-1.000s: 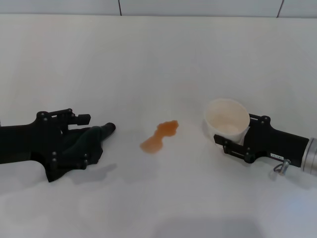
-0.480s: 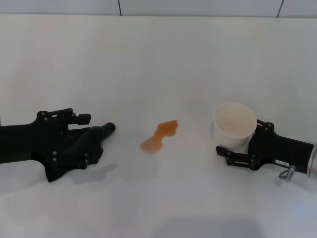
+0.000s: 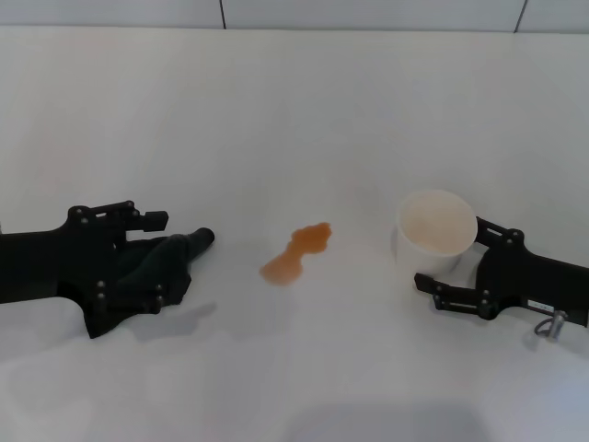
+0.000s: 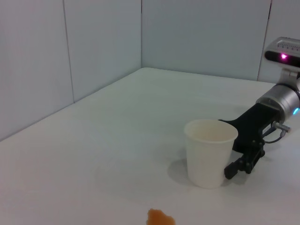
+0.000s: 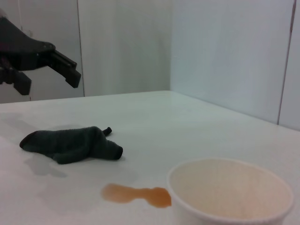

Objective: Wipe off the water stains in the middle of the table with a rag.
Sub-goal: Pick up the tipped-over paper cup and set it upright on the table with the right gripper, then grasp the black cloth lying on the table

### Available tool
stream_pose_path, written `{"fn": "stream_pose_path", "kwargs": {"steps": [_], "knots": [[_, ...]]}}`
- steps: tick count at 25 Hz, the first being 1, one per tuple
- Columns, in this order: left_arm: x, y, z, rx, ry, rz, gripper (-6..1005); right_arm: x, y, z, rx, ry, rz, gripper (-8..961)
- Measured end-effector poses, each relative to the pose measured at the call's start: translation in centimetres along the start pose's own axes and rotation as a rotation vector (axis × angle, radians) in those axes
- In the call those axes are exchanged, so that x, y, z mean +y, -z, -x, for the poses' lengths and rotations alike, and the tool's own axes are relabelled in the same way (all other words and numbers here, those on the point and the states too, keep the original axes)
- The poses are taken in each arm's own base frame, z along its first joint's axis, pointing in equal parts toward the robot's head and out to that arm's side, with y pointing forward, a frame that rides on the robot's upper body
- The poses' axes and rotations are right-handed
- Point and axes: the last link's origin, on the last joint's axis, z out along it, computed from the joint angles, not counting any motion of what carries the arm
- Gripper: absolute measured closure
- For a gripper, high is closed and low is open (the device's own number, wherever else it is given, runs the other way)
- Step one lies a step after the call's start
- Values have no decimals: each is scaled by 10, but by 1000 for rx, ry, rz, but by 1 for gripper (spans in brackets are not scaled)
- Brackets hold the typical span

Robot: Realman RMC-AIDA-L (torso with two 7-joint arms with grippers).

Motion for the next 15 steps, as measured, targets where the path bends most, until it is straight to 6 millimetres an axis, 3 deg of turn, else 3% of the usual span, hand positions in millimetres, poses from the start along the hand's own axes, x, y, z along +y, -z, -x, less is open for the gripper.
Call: {"fn": "stream_pose_path", "kwargs": {"steps": [10,15], "knots": [[-1,1,1,1,12,-10,155,-2,30,2,3,8,10,113],[-3,6,1,-13,47,-20,155,-6,44,18,34,-1,57,115]]}}
